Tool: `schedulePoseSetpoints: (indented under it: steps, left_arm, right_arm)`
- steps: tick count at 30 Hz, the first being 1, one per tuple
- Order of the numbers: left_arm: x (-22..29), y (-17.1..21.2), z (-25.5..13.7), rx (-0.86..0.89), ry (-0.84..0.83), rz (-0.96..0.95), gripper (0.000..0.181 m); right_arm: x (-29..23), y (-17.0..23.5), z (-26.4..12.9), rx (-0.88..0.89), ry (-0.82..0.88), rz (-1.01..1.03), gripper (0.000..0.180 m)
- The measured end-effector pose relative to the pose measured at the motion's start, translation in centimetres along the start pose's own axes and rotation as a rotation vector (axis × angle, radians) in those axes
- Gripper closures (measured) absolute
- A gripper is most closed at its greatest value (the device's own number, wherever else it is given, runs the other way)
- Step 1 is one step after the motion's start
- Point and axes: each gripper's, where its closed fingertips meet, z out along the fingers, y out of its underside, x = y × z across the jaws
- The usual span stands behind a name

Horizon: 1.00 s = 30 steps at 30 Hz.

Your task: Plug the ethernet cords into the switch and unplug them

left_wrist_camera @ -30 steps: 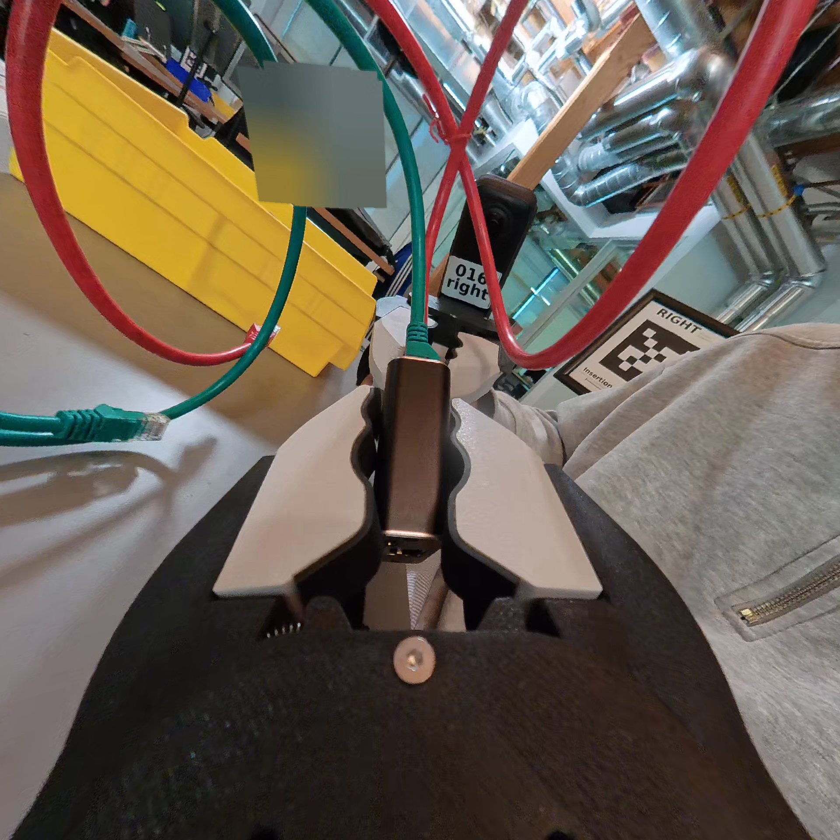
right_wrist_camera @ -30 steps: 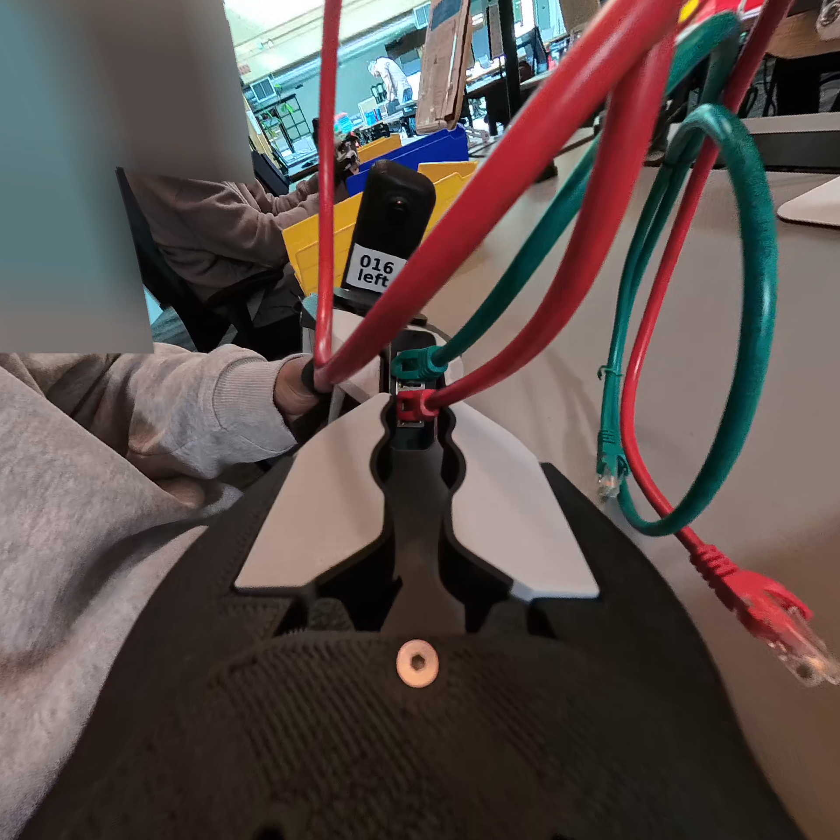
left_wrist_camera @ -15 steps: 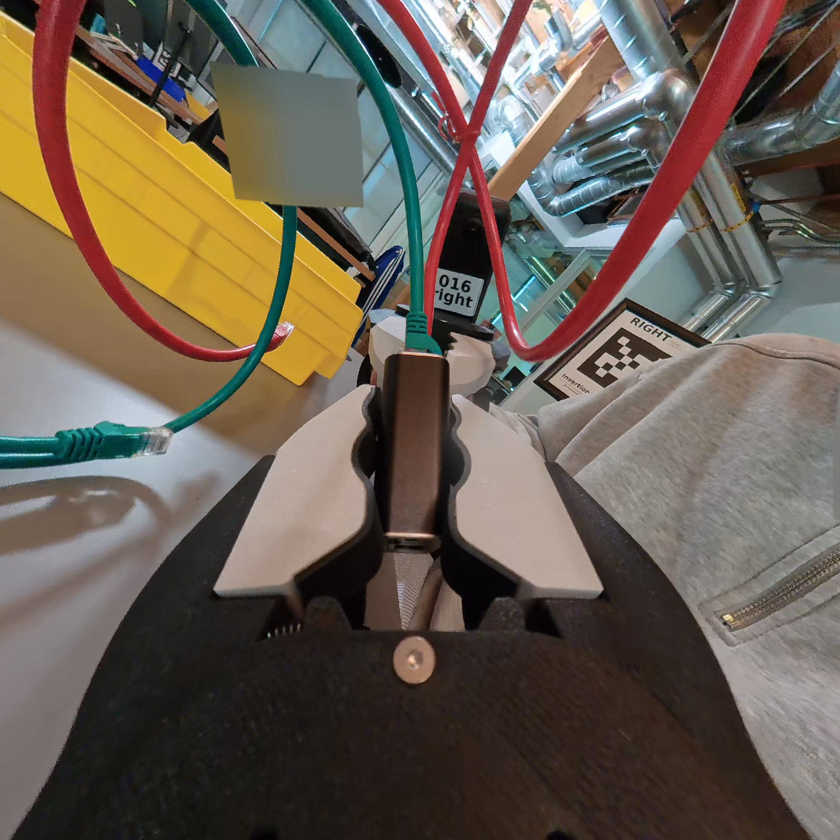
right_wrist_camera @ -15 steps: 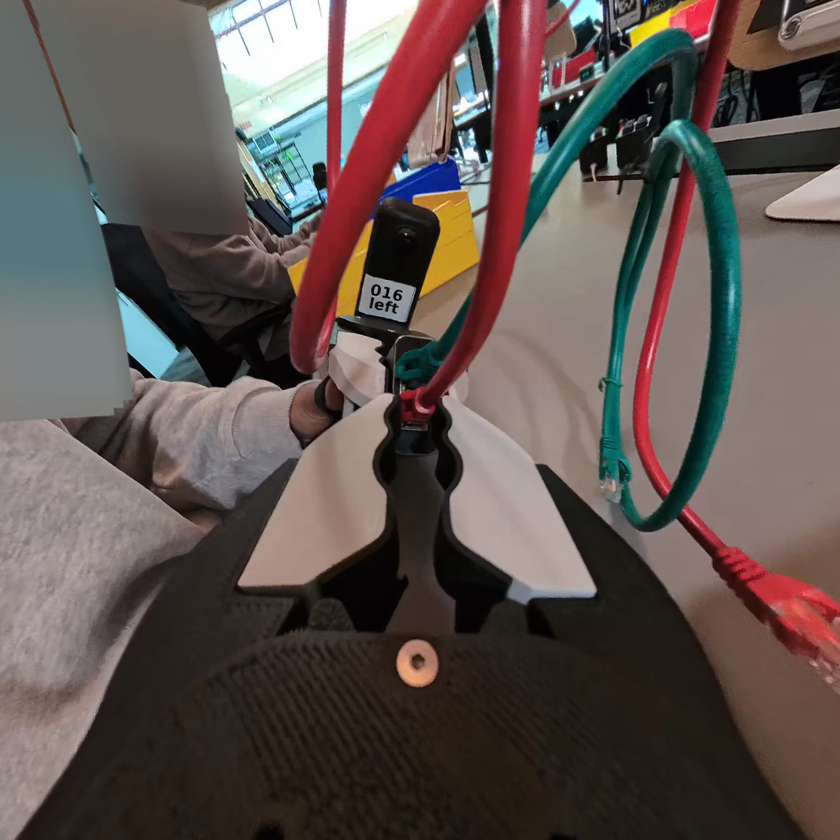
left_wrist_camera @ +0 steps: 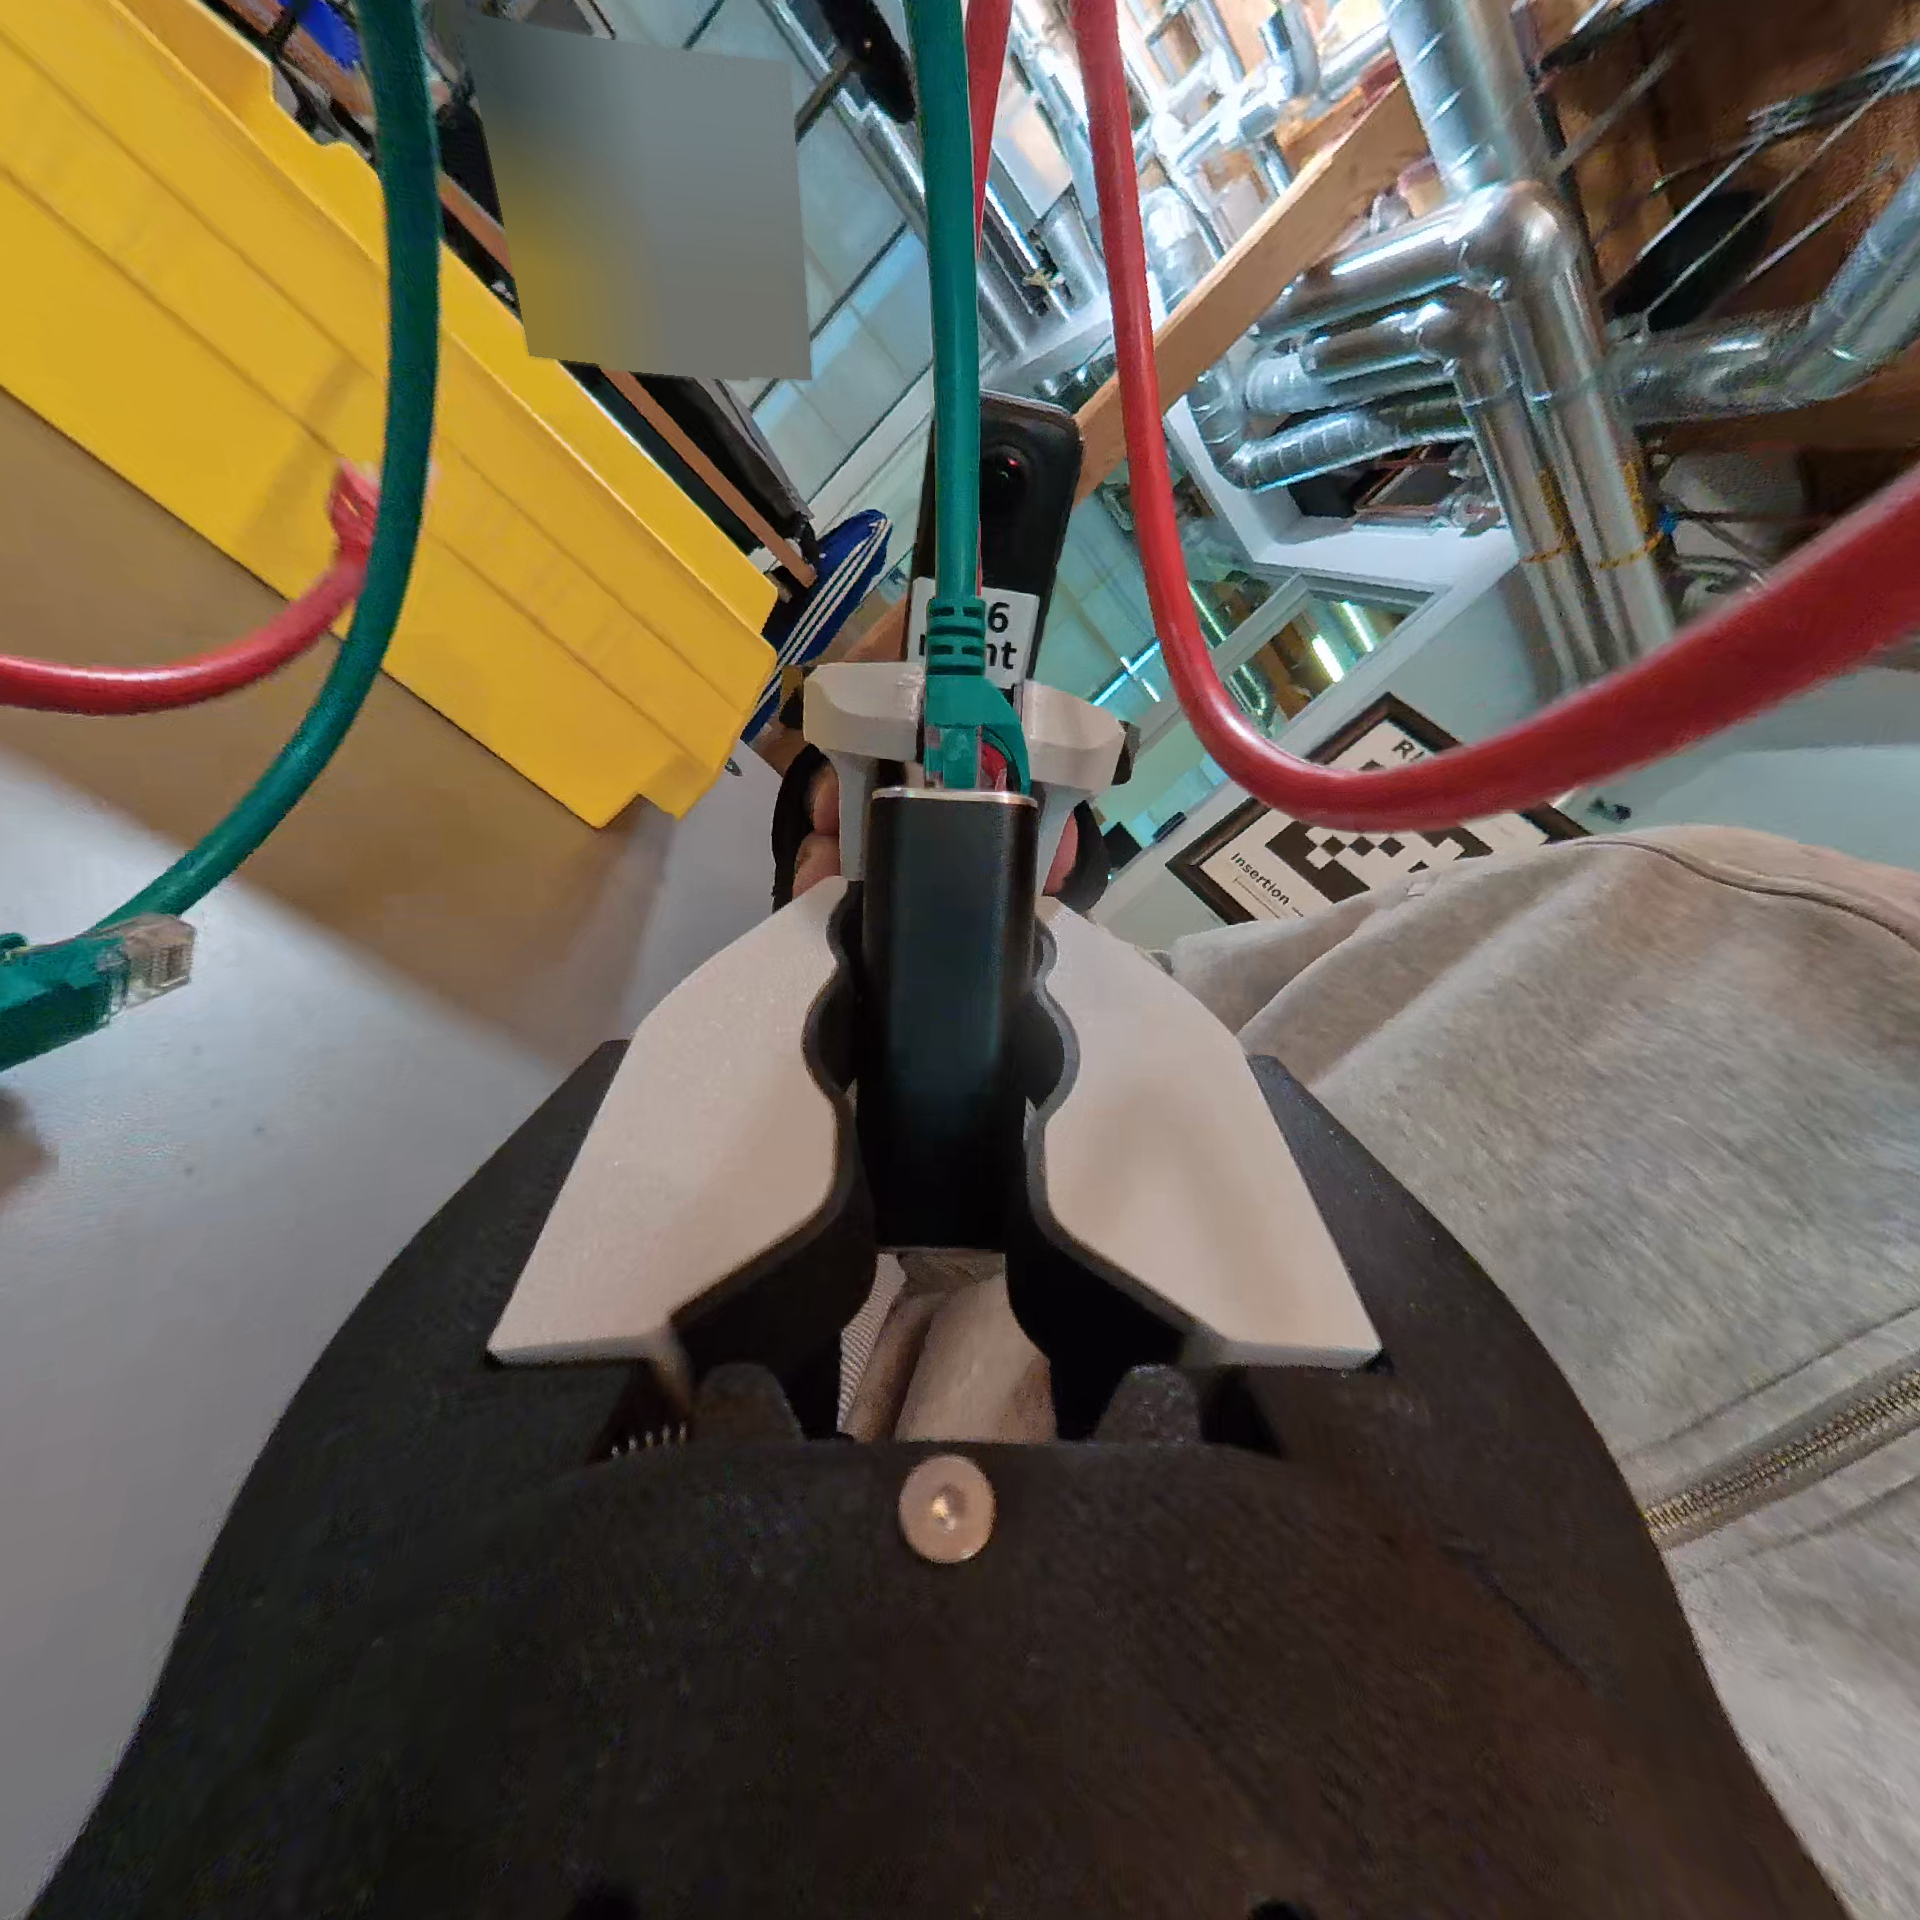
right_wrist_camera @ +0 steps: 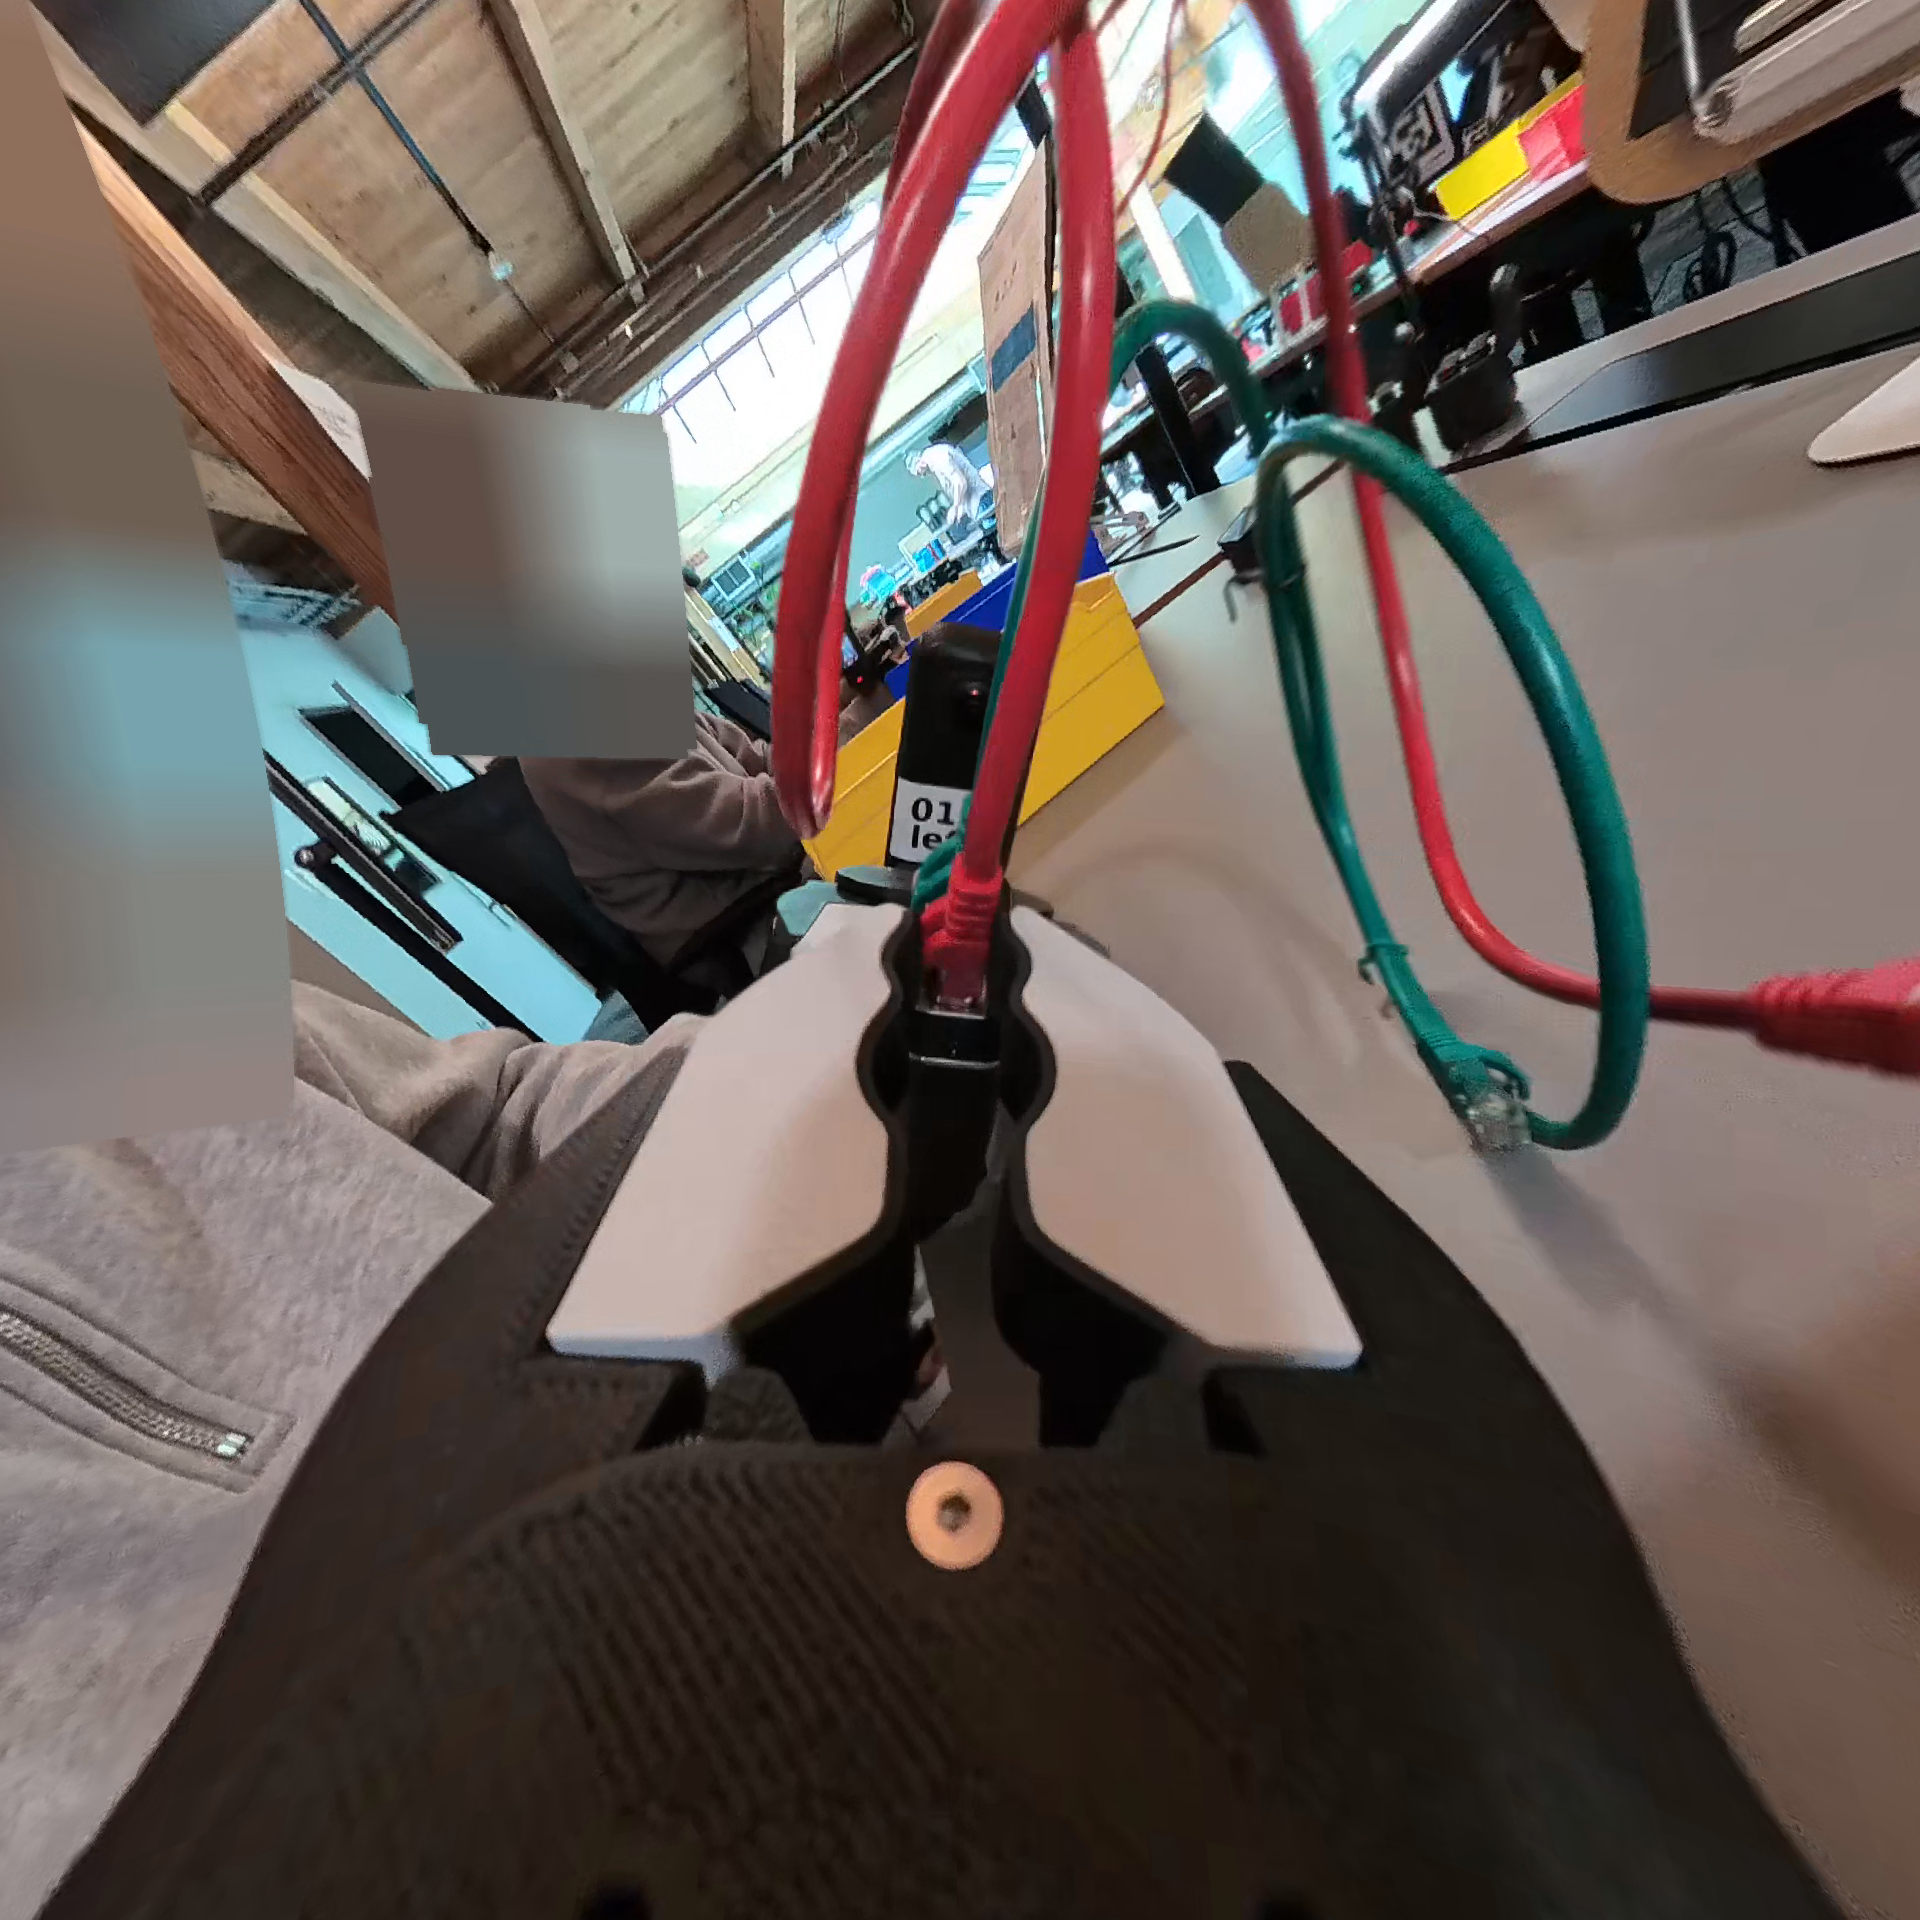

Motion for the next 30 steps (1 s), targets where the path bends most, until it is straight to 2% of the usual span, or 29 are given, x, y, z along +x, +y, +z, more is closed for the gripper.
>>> schedulePoseSetpoints:
  steps: [4,9,15,21,25,27,30]
  left_arm:
    - [0.1,0.0,-0.1,0.026,0.027,-0.064,0.153]
    - [0.2,0.2,0.0,0.026,0.071,-0.121,0.152]
    - [0.3,0.6,0.3,-0.004,0.067,-0.087,0.153]
    - [0.5,0.9,-0.2,-0.042,0.057,0.002,0.154]
    - [-0.8,1.2,-1.2,-0.107,-0.036,0.082,0.155]
    - [-1.4,0.9,-1.8,-0.121,-0.087,0.117,0.155]
    - [-2.1,0.6,-2.5,-0.146,-0.151,0.169,0.155]
  right_arm:
    - [0.2,0.1,0.3,-0.033,0.074,-0.134,0.167]
    - [0.4,0.1,0.4,-0.042,0.113,-0.188,0.167]
    - [0.4,-0.4,0.0,0.071,-0.043,0.115,0.172]
    - [-0.5,-0.2,0.2,-0.055,0.014,-0.194,0.171]
    - [0.3,0.5,-0.1,-0.124,0.065,-0.336,0.163]
    - [0.7,0.8,-0.1,-0.141,0.078,-0.334,0.146]
    - [1.1,1.6,0.1,-0.183,0.086,-0.311,0.138]
